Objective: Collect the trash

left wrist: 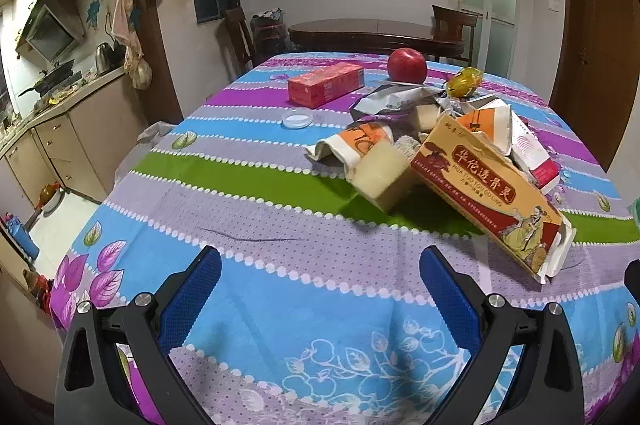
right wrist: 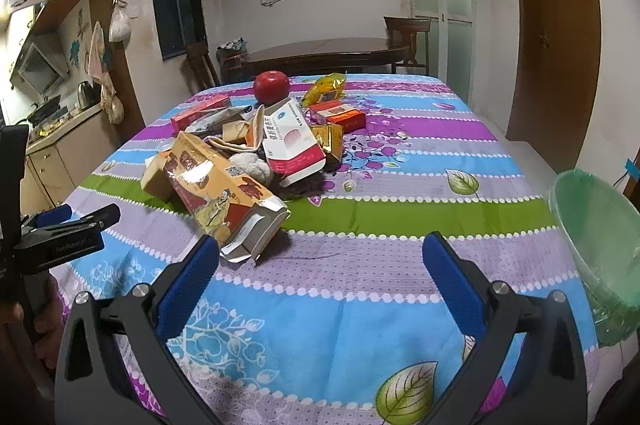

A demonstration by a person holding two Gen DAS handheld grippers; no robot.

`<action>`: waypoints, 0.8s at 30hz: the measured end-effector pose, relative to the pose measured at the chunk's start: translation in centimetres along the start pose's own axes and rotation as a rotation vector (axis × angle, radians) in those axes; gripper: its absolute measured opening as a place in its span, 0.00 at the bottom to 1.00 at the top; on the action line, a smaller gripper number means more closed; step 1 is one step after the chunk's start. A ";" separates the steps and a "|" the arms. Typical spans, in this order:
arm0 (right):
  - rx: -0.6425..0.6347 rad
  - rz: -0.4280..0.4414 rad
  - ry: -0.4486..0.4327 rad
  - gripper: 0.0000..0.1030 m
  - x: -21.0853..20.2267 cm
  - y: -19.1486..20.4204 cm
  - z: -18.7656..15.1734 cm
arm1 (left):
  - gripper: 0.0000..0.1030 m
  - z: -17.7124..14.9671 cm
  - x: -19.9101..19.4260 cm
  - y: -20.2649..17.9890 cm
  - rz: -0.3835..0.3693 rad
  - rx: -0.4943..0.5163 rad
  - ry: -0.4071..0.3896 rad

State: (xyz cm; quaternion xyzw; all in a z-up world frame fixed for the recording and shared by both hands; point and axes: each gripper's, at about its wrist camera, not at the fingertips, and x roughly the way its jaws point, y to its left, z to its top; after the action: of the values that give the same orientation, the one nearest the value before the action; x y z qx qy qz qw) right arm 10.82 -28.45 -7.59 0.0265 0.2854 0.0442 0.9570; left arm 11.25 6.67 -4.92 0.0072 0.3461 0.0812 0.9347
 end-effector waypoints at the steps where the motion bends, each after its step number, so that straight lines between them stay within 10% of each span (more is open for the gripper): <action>1: -0.005 0.000 0.000 0.95 0.0 0.1 0.0 | 0.96 0.0 0.1 0.1 0.003 -0.003 0.002; 24: -0.116 0.033 0.011 0.95 0.7 2.4 0.1 | 0.96 -0.1 1.0 2.2 0.030 -0.055 0.027</action>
State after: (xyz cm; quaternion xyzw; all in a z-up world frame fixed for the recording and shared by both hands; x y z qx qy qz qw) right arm 11.34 -25.97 -7.72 -0.0244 0.2872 0.0765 0.9545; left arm 11.61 9.01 -5.52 -0.0143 0.3559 0.1048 0.9285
